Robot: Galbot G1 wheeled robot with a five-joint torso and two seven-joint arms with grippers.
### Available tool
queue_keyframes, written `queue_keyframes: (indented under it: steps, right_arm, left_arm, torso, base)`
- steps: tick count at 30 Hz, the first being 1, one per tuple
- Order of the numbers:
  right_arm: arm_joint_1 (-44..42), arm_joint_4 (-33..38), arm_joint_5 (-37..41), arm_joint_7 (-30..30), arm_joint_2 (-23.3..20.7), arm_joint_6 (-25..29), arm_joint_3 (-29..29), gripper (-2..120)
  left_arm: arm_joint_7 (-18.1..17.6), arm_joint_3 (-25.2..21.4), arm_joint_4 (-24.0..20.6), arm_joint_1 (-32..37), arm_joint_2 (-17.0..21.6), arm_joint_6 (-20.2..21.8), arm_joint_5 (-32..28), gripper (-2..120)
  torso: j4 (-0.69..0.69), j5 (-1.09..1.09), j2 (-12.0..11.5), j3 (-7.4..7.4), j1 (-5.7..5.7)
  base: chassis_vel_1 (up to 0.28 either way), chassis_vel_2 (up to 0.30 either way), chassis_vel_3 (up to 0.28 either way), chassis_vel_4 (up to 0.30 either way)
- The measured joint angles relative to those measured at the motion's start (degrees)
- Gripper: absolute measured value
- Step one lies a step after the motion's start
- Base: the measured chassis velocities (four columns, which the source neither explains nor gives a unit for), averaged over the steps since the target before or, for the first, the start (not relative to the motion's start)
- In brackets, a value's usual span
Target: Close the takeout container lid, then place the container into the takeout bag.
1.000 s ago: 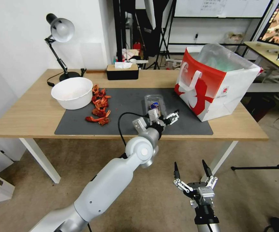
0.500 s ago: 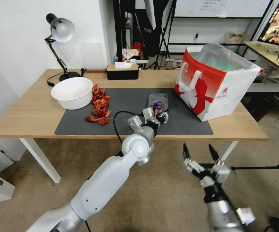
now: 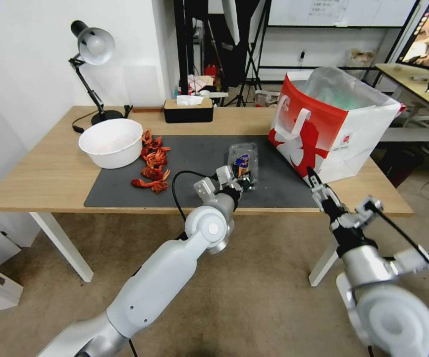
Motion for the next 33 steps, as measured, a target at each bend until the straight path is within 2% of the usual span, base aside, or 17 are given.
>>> queue_keyframes:
  steps: [3, 8, 11, 17, 24, 33]
  right_arm:
    - [7.5, -5.5, 4.7, 4.2, -2.5, -2.5, -2.4, 100]
    - [13.3, -9.5, 6.3, 5.9, -3.5, -4.8, -4.4, 100]
    - [21.1, -14.3, 7.2, 8.7, -3.8, -8.7, -7.5, 100]
    - [26.4, -18.6, 7.2, 11.3, -4.0, -12.1, -10.0, 100]
    - [35.1, -25.4, 6.9, 16.5, -3.7, -19.0, -15.7, 100]
    - [41.7, -31.8, 6.9, 18.8, -3.4, -22.6, -21.1, 100]
  left_arm:
    - [-0.3, -0.1, 0.4, -0.3, 0.0, -0.1, 0.0, 0]
    - [-0.4, -0.4, 0.5, -0.4, 0.4, -0.1, -0.1, 0]
    - [-0.4, -0.7, 0.5, -0.2, 0.9, -0.1, -0.4, 0]
    - [-0.4, -0.7, 0.7, 0.0, 0.9, -0.2, -0.5, 0]
    - [-0.8, -0.7, 1.0, 0.0, 0.9, -0.3, -0.5, 0]
    - [-0.8, -0.7, 1.3, 0.1, 0.7, -0.6, -0.5, 0]
  torso:
    - [0.00, 0.00, 0.0, 0.00, 0.01]
    - [0.01, 0.00, 0.0, 0.01, 0.00]
    - [0.01, -0.01, 0.0, 0.01, 0.00]
    - [-0.01, -0.01, 0.0, 0.01, -0.01]
    - [-0.01, -0.01, 0.0, 0.00, -0.01]
    - [0.00, -0.01, 0.0, 0.00, -0.01]
  base:
    - [0.000, 0.000, 0.000, 0.000]
    - [0.000, 0.000, 0.000, 0.000]
    - [0.000, 0.000, 0.000, 0.000]
    - [0.000, 0.000, 0.000, 0.000]
    - [0.000, 0.000, 0.000, 0.000]
    - [0.000, 0.000, 0.000, 0.000]
